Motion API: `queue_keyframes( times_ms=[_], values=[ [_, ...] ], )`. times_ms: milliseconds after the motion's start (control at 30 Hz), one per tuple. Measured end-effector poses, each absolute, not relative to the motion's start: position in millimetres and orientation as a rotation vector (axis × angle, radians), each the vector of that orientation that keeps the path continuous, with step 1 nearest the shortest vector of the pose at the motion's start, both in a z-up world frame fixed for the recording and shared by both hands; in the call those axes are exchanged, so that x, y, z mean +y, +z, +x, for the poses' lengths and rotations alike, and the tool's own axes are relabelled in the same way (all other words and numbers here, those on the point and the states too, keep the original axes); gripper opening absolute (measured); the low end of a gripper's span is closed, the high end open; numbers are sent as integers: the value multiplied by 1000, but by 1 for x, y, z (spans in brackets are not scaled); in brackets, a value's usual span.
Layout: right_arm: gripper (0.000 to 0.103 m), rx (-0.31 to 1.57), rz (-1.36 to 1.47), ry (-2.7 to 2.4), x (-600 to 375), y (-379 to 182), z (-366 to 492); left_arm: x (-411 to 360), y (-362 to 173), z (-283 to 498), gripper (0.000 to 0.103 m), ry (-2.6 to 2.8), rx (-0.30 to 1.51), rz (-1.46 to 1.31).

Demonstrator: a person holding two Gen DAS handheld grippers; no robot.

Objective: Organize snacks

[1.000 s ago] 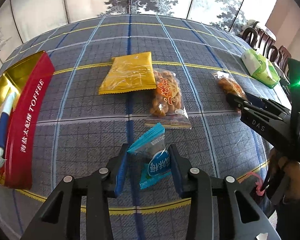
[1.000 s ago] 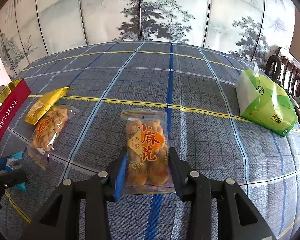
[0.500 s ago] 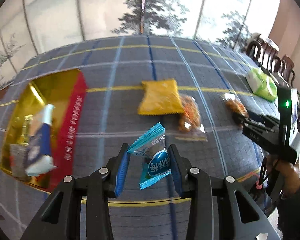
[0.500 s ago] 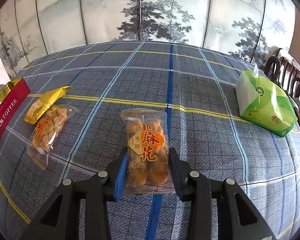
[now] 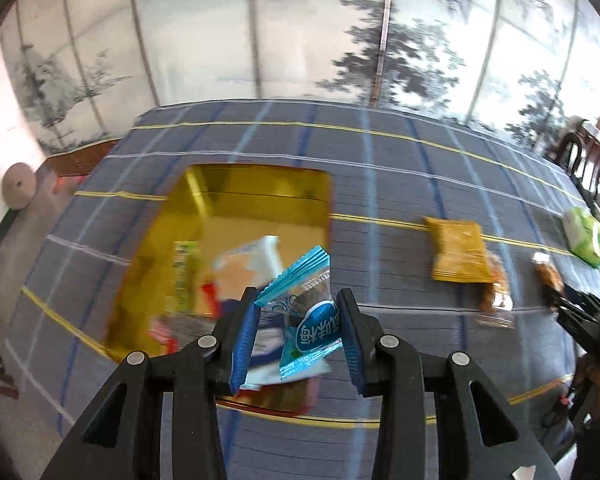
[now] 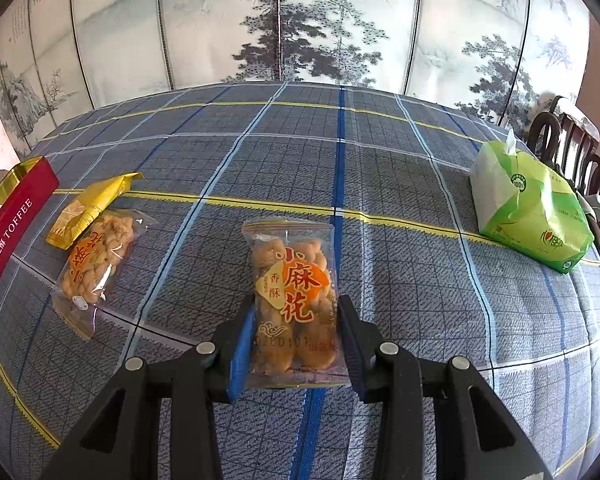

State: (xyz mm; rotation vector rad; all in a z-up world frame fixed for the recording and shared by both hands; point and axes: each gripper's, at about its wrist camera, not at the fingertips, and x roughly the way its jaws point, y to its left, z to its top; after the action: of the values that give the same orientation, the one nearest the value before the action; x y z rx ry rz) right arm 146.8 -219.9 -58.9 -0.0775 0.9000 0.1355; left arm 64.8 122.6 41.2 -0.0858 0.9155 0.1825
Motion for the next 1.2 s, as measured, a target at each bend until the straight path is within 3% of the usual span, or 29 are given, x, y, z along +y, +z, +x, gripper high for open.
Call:
queue_keyframes(
  times_ms=[433, 1200],
  values=[
    [40, 900, -79, 128, -223, -58, 148, 180, 26, 74, 36, 264, 957, -71],
    [40, 901, -82, 117, -221, -57, 148, 183, 9, 80, 37, 280, 983, -2]
  ],
)
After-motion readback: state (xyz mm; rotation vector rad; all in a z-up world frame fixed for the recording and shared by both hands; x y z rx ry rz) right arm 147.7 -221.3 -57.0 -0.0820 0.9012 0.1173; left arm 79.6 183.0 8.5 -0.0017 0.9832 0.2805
